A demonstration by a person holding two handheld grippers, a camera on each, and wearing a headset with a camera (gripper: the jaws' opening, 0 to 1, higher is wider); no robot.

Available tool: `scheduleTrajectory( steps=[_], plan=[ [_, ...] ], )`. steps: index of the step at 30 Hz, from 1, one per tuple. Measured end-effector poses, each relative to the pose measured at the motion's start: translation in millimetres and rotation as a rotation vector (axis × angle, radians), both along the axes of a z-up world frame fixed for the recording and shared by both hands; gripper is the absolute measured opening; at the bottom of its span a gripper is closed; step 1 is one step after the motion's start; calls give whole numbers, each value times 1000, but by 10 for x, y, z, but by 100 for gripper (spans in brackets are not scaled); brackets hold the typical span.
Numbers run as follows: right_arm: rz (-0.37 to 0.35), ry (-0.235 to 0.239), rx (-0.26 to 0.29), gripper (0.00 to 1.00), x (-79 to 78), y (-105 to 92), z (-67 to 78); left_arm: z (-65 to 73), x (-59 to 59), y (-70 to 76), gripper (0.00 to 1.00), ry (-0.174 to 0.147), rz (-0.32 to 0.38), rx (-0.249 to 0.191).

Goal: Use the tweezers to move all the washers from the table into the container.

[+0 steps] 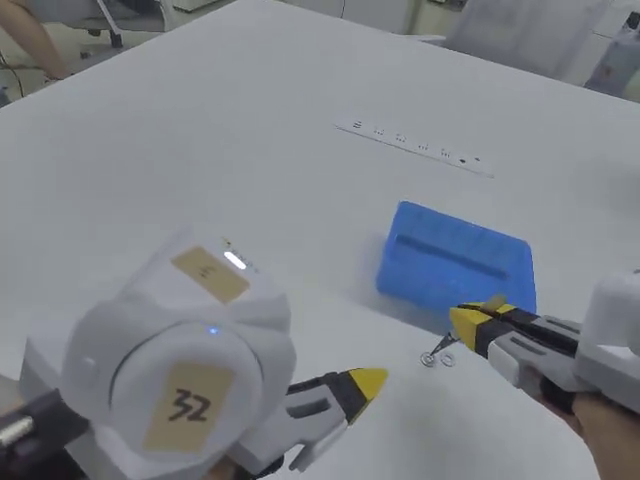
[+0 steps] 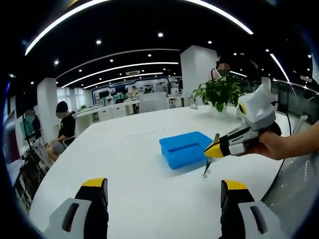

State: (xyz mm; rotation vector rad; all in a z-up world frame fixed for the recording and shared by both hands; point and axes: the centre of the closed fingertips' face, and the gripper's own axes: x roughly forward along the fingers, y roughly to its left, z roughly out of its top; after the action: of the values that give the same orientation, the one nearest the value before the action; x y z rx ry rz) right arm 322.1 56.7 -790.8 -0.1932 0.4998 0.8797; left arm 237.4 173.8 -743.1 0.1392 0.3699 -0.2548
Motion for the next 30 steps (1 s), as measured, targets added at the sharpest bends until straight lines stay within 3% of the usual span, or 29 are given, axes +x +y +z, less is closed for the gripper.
scheduleTrajectory(
  steps=[5, 10, 13, 16, 18, 23, 30],
  plan=[
    [17, 1, -28, 2, -26, 36, -48, 2, 2, -3, 96, 0, 1, -1],
    [37, -26, -43, 2, -25, 75, -40, -8, 5, -8, 96, 4, 3, -1],
    [39, -28, -37, 1, -28, 111, -48, -66, 1, -16, 97, 30, -1, 10],
    [34, -49, -71, 1, -12, 116, -51, 1, 12, -41, 97, 2, -11, 0],
    [29, -63, -87, 1, -1, 107, -52, -11, 12, -18, 97, 9, 0, -7],
    [10, -51, -53, 2, 32, 127, -54, -5, 14, 19, 97, 3, 17, -7],
    [21, -60, -70, 2, 38, 159, -55, -13, 7, 9, 97, 5, 9, 1]
  ],
)
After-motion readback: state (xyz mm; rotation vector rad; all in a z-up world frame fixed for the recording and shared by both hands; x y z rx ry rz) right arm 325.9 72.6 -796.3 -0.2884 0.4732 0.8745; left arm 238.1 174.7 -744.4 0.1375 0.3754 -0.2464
